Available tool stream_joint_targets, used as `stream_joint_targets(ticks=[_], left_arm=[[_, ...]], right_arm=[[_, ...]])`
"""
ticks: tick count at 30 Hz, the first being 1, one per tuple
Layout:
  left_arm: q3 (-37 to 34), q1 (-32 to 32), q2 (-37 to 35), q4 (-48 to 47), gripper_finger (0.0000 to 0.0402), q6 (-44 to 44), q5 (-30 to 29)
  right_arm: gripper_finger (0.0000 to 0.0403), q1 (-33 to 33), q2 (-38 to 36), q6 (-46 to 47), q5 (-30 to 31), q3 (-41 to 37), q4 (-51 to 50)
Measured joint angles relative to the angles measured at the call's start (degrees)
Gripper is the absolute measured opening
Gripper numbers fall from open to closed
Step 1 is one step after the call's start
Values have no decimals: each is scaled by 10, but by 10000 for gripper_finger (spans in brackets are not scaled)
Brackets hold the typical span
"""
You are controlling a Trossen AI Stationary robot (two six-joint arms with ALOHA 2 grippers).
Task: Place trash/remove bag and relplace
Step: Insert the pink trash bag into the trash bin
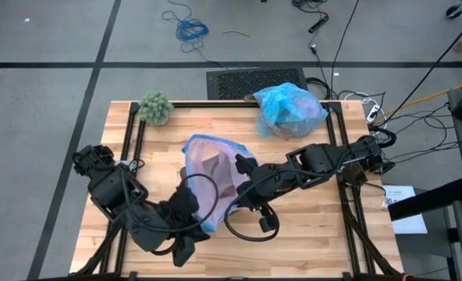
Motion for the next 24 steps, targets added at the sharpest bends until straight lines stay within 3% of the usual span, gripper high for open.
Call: stream_joint_targets(ticks=[8,15,20,24], left_arm=[[-4,-14,0,-29,8,-18,-19],[-30,-24,9,-76,2,-63,-53],[-28,-45,2,-6,1,-55,-139],[-27,-72,-5,-43,1,-115,-159]], right_arm=[[0,-3,0,1,0,0,-9],[0,-11,0,-1,0,0,-36],[0,-12,0,-10,0,0,-47],[0,-12,0,-20,1,0,-49]])
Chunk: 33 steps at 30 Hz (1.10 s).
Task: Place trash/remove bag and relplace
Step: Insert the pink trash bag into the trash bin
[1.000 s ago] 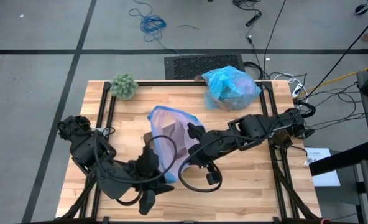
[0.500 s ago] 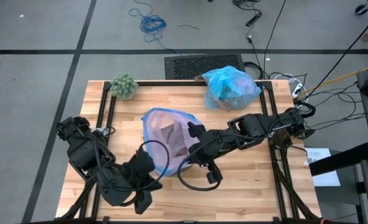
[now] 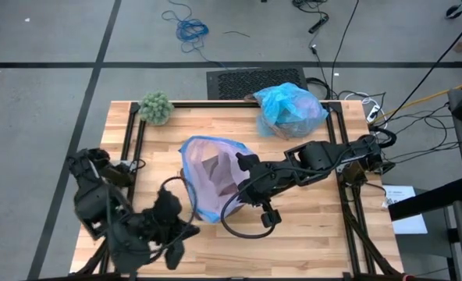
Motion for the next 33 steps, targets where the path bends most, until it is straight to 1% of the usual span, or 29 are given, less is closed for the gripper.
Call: stream_joint_targets(ticks=[3,5,6,8,9,13,17,19,22,24,29,32,33], left_arm=[[-20,-9,13,-90,1,-86,34],[-36,-8,28,-141,1,-142,36],[-54,-5,29,-129,0,-148,14],[-82,4,26,-140,0,-167,-49],[-87,7,24,-135,0,-179,-64],[-102,32,20,-130,0,-172,-69],[-133,59,20,-133,0,-171,-65],[-153,72,20,-133,0,-171,-48],[-196,93,20,-133,0,-183,1],[-230,106,20,-134,0,-197,20],[-287,127,18,-137,0,-207,12],[-301,141,21,-120,0,-211,18],[-302,145,21,-108,0,-200,18]], right_arm=[[0,0,0,-6,2,0,0],[0,0,0,-6,2,0,0],[0,0,0,-6,2,0,0],[0,0,0,-6,2,0,0],[0,0,0,-6,2,0,1],[0,0,0,-6,2,0,1],[0,0,0,-6,2,0,1],[0,0,0,-6,2,0,1],[0,0,0,-6,2,0,1],[0,0,0,-6,2,0,1],[0,0,0,-6,2,0,-2],[0,0,0,-6,2,0,-5],[0,0,0,-6,2,0,-6]])
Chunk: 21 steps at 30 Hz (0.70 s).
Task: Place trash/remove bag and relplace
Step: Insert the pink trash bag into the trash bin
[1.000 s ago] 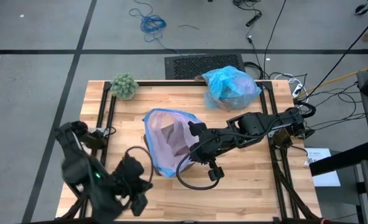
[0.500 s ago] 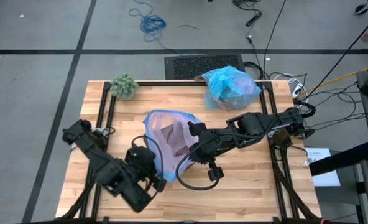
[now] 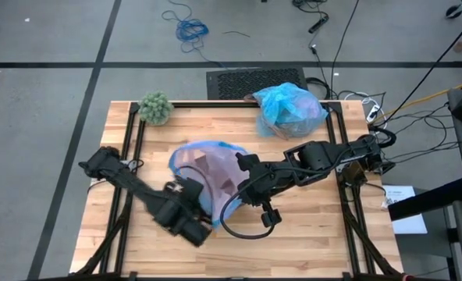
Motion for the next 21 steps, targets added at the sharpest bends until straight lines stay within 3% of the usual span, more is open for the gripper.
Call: stream_joint_targets(ticks=[5,14,21], left_arm=[[8,18,-4,82,0,65,2],[38,37,-19,86,0,110,-51],[17,70,-11,152,0,163,-23]], right_arm=[[0,0,0,-3,0,0,0],[0,-4,-9,-5,2,0,-2],[0,-7,-10,-14,2,0,-5]])
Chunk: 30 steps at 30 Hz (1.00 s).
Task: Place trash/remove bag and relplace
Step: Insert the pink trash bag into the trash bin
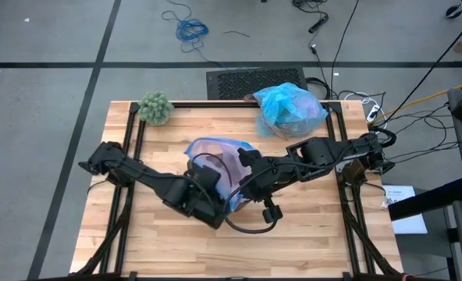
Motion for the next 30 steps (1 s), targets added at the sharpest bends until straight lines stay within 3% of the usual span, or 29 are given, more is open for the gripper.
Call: stream_joint_targets(ticks=[12,26,30], left_arm=[[28,-33,-60,33,0,20,64],[66,-109,-133,50,0,-39,57],[66,-136,-142,113,0,-40,12]], right_arm=[[0,-3,-8,-9,1,0,-4],[0,-3,-8,-10,0,0,-5],[0,-3,-8,-7,0,0,-5]])
